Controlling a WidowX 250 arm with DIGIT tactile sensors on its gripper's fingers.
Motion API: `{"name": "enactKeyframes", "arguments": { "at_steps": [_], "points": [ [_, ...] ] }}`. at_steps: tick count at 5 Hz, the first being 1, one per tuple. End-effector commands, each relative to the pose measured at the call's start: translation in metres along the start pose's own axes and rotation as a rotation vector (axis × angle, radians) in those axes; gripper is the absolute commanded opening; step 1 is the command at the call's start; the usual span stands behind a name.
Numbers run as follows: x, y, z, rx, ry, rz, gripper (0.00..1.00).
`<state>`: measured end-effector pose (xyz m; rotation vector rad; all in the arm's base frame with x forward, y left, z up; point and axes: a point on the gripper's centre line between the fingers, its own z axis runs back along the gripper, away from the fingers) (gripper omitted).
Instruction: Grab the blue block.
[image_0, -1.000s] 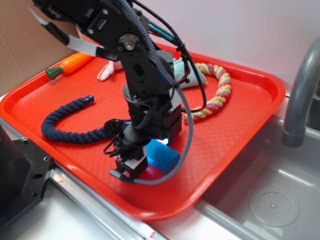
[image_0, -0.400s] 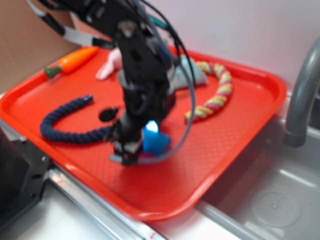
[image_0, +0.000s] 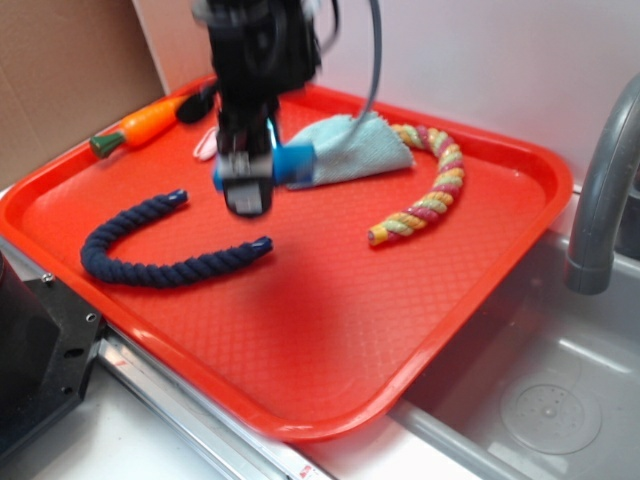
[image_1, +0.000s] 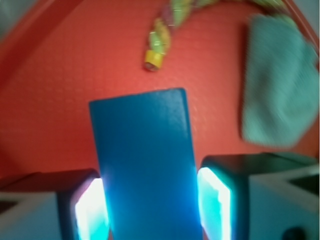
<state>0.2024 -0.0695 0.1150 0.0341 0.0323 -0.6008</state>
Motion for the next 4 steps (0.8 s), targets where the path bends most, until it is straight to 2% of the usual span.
{"name": "enactKeyframes", "arguments": {
  "at_steps": [1,2,3,4],
  "points": [
    [-0.042,0.034,0.069,-0.087,-0.063,0.499,0.00],
    [-0.064,0.041,0.085,-0.070,-0.104,0.749,0.00],
    [-0.075,0.037,0.090,-0.011,-0.121,0.956,0.00],
    [-0.079,0.038,0.090,-0.053,-0.094,0.954,0.00]
  ]
}}
